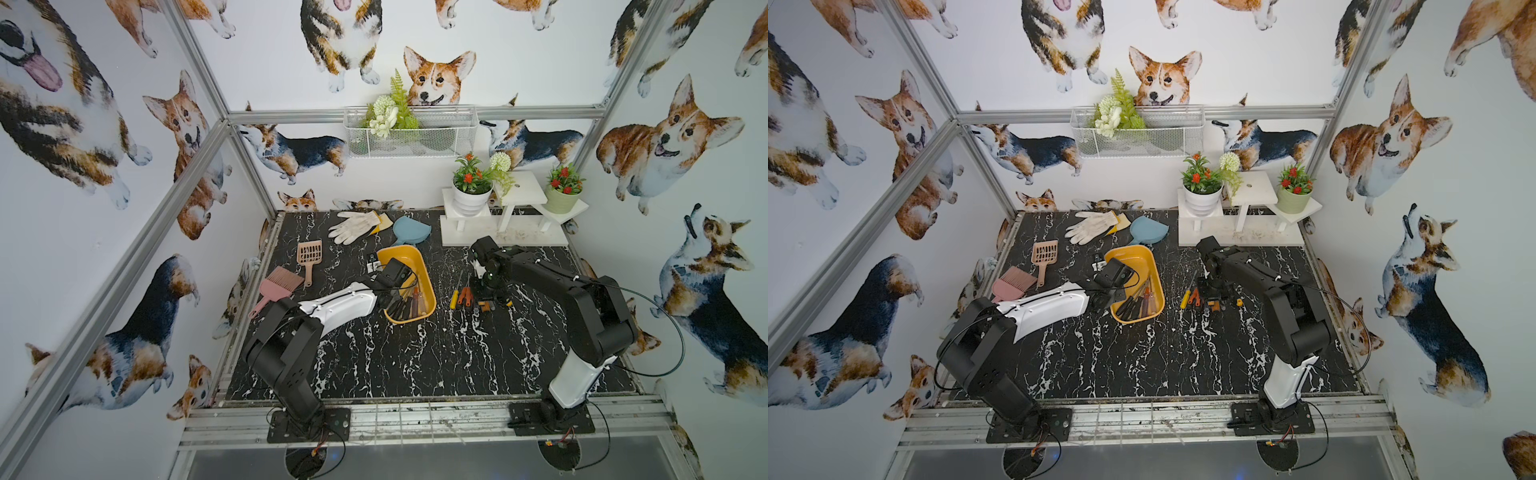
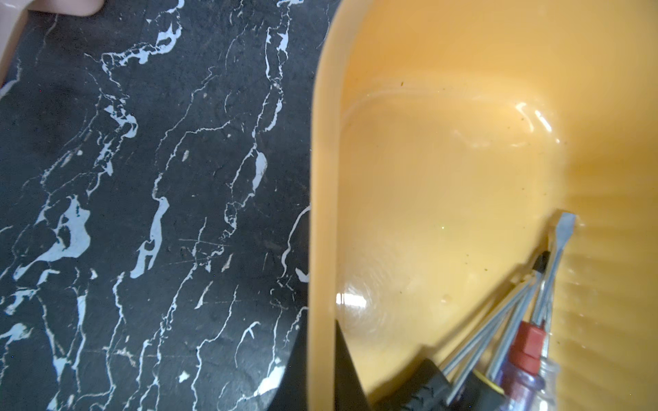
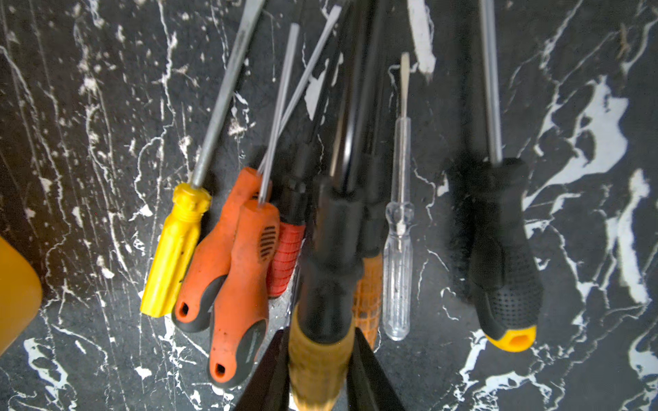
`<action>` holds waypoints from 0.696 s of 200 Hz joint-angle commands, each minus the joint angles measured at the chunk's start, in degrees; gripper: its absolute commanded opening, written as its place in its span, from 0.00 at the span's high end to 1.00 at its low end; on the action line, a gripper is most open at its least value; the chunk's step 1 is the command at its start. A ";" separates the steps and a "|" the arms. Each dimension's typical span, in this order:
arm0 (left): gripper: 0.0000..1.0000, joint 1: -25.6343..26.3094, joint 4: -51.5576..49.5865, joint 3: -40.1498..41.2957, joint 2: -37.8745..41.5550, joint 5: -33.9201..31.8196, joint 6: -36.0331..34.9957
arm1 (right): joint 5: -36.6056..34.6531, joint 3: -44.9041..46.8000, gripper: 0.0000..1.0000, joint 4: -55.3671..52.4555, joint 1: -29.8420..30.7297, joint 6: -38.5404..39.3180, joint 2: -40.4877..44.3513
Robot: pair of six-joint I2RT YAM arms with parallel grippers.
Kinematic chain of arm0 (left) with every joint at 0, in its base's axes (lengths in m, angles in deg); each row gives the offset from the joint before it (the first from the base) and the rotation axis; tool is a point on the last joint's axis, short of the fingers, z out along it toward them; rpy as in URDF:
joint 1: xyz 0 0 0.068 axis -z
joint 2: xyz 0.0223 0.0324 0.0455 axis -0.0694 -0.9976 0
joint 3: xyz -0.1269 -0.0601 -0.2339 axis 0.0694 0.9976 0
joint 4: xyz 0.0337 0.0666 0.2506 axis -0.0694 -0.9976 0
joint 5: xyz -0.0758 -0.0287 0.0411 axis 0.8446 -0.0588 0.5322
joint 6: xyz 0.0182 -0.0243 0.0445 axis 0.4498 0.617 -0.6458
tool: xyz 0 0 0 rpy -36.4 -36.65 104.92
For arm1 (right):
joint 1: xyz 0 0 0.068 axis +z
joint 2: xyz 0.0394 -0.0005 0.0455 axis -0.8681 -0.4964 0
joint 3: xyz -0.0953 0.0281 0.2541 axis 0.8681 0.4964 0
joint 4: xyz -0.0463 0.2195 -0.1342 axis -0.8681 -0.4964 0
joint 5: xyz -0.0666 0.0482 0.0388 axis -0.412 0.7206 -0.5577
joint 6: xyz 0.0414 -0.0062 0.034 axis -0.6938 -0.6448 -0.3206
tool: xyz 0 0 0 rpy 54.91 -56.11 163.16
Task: Take out the screwdriver from the storage box
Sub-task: Place the screwdriver at the center of the board.
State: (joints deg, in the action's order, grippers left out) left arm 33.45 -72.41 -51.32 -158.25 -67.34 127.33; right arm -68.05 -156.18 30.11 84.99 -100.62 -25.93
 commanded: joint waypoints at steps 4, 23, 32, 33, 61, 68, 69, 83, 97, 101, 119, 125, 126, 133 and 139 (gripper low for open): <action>1.00 -0.08 -0.14 0.14 0.34 -1.08 0.26 | 0.00 0.68 0.63 0.78 -0.01 -0.61 1.01; 1.00 -0.08 -0.05 0.29 0.34 -1.08 0.32 | -0.17 0.72 0.61 0.70 0.01 -0.57 1.46; 1.00 -0.08 -0.05 0.32 0.34 -1.08 0.30 | -0.27 0.81 0.60 0.78 -0.03 -0.57 1.71; 1.00 -0.08 -0.05 0.32 0.34 -1.03 0.30 | -0.28 0.83 0.60 0.78 0.00 -0.57 1.72; 1.00 -0.08 -0.14 0.40 2.11 -1.08 0.47 | -0.12 0.71 0.59 0.76 -0.03 -0.57 2.12; 1.00 -0.08 -0.14 0.31 2.18 -1.08 0.48 | -0.09 0.68 0.59 0.78 -0.01 -0.57 2.16; 1.00 -0.08 -0.09 0.31 2.18 -1.03 0.48 | -0.10 0.68 0.58 0.78 -0.03 -0.57 2.25; 1.00 -0.08 -0.13 0.31 2.19 -1.05 0.57 | -0.01 0.64 0.59 0.62 -0.02 -0.49 2.47; 1.00 0.00 -0.14 0.38 2.34 -1.00 0.74 | -0.01 0.48 0.58 0.35 -0.01 -0.49 2.94; 1.00 0.05 -0.14 0.40 2.36 -1.04 0.75 | -0.03 0.45 0.58 0.35 -0.01 -0.52 3.09; 1.00 0.06 -0.18 0.40 2.45 -1.04 0.74 | -0.17 0.28 0.58 0.19 0.02 -0.48 4.01; 1.00 0.02 -0.16 0.40 2.53 -1.06 0.74 | -0.19 0.17 0.58 0.13 -0.02 -0.48 4.42; 1.00 0.02 -0.15 0.40 2.58 -1.07 0.74 | -0.15 0.16 0.58 0.11 -0.04 -0.52 4.48; 1.00 0.08 -0.31 0.40 2.67 -1.04 0.74 | -0.18 0.01 0.58 0.01 -0.05 -0.53 4.99; 1.00 0.04 -0.27 0.40 2.72 -1.07 0.74 | -0.05 -0.10 0.58 -0.08 0.01 -0.58 5.47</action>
State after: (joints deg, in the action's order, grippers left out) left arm 33.51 -73.11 -50.91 -156.15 -67.54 127.53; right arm -68.10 -155.63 30.48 84.95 -100.68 -22.04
